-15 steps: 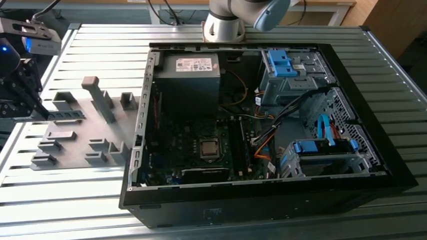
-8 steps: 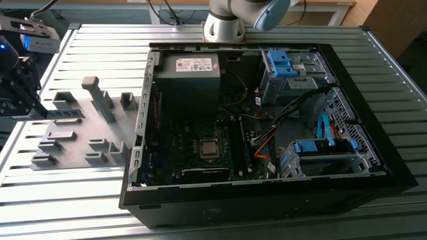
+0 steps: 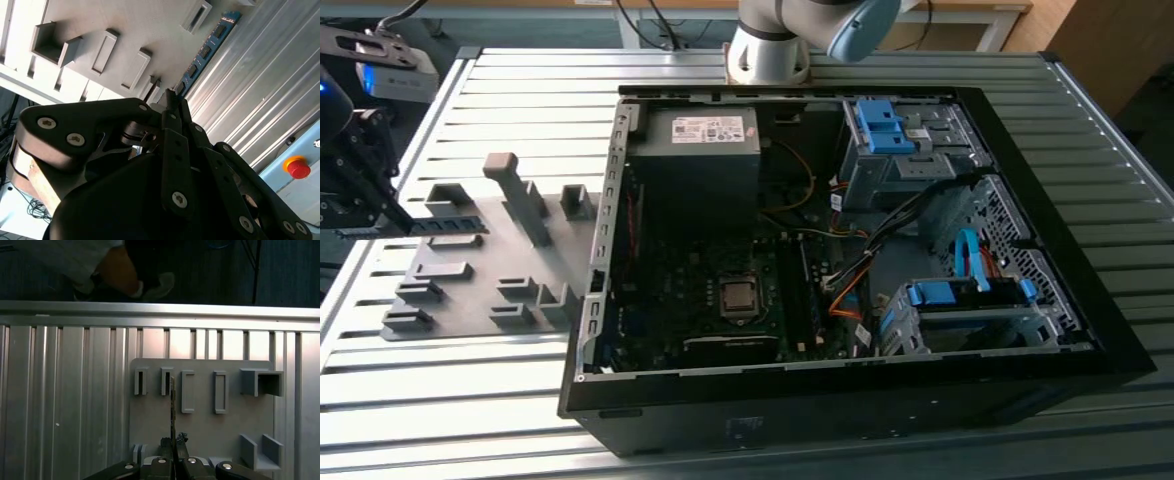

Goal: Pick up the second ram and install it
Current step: 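Pick up the second ram and move it above second insertion slot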

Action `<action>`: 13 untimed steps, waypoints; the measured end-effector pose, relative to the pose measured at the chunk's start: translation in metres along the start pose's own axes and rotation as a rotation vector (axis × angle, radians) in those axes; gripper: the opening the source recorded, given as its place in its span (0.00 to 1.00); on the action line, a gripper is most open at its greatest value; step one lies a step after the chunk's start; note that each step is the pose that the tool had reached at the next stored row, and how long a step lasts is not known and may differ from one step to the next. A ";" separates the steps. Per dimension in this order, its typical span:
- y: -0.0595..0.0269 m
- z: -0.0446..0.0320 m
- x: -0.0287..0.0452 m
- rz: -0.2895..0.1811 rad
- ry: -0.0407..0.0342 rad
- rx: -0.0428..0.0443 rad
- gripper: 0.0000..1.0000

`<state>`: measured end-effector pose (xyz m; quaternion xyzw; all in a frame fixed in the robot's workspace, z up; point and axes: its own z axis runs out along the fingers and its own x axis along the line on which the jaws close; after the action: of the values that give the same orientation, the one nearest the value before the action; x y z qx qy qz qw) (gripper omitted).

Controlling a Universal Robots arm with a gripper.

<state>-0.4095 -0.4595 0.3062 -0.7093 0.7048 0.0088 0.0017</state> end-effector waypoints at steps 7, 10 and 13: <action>0.0000 -0.0040 -0.0001 0.000 0.0000 0.0000 0.14; 0.0000 -0.0059 -0.0001 0.000 0.0001 -0.0001 0.14; 0.0001 -0.0081 -0.0001 0.000 0.0001 -0.0001 0.14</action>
<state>-0.4095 -0.4595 0.3143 -0.7094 0.7048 0.0089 0.0017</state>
